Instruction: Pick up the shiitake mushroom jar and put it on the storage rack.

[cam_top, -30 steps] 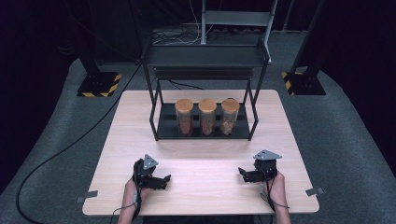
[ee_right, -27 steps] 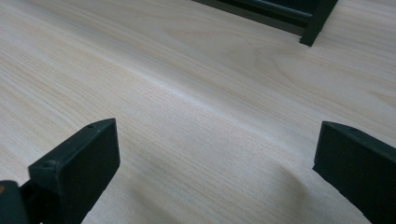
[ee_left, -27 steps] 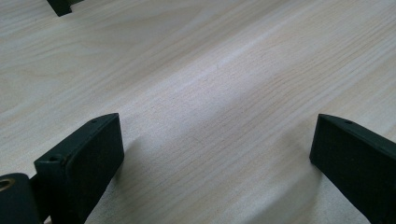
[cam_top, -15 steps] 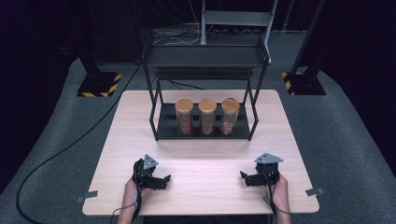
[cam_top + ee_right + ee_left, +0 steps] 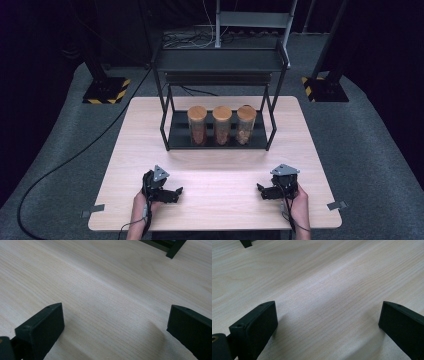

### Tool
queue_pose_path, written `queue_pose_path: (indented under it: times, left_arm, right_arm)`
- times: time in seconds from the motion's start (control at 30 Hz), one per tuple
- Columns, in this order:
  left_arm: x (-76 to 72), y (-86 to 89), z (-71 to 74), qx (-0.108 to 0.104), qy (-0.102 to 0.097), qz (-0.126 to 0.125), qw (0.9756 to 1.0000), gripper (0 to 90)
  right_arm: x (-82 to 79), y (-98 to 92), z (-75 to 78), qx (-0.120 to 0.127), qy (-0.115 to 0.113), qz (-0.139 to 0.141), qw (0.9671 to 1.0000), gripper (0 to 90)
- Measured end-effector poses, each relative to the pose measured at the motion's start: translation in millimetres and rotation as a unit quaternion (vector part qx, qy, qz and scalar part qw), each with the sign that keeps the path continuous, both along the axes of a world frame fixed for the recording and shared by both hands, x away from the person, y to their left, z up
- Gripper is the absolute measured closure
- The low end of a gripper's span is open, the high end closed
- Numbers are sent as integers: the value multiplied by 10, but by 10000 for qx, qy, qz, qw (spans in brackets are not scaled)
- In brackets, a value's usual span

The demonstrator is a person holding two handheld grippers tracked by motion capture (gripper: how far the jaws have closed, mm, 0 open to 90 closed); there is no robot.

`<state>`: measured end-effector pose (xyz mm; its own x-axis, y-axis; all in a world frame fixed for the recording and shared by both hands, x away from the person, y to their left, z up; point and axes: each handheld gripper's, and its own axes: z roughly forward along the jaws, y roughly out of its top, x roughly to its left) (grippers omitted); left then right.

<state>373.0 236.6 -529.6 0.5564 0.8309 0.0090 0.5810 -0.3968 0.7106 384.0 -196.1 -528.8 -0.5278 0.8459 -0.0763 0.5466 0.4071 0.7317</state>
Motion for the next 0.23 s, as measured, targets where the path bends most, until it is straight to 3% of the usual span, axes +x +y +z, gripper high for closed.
queue_pose_path:
  times: [0.23]
  left_arm:
    - [0, -2, 0, -8, -5, 7, 10000, 14]
  right_arm:
    - [-5, 7, 1, -15, -14, -28, 10000, 0]
